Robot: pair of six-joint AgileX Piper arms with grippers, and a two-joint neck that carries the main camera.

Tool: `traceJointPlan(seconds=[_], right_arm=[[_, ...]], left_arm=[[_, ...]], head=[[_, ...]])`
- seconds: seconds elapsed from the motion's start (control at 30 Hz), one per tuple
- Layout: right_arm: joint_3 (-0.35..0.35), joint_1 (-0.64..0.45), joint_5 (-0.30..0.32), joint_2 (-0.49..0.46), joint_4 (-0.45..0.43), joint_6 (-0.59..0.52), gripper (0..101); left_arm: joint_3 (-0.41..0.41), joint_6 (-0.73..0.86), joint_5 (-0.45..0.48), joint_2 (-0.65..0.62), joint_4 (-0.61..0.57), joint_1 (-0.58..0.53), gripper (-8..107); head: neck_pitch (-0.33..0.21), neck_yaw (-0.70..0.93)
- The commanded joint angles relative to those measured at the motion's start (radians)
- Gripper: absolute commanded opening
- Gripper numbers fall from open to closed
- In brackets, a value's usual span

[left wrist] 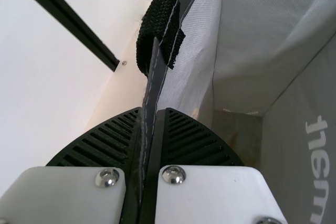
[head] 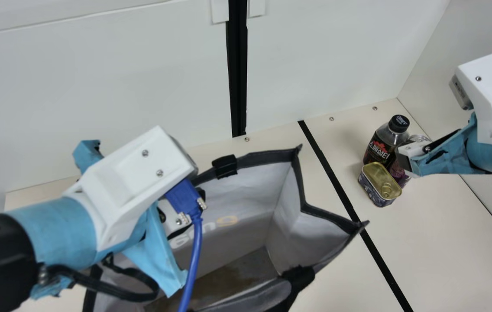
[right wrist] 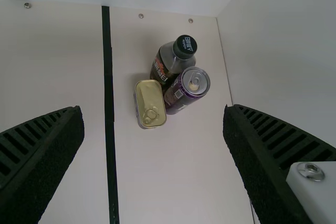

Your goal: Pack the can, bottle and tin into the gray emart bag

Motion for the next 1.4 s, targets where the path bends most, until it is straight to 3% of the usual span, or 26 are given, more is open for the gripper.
traceJointPlan(seconds=[0.0,0.4,0.9,1.37], right_arm=[[0.000,0.000,0.000,0.000,0.000,0.000,91],[0.000,0.000,0.000,0.000,0.000,0.000,91],[0.000,0.000,0.000,0.000,0.000,0.000,91],[0.000,0.000,0.000,0.000,0.000,0.000,91]], left_arm=[[0.006,-0.005,-0.002,-0.013,0.014,0.002,10],[0.031,-0.070,-0.002,-0.094,0.133,0.032,10],[0.060,-0.237,-0.002,-0.185,0.372,0.038,10],[0.165,-0.468,-0.002,-0.280,0.652,0.029,10]], head=[[-0.023,-0.001],[-0.023,-0.001],[-0.023,-0.001],[-0.023,-0.001]])
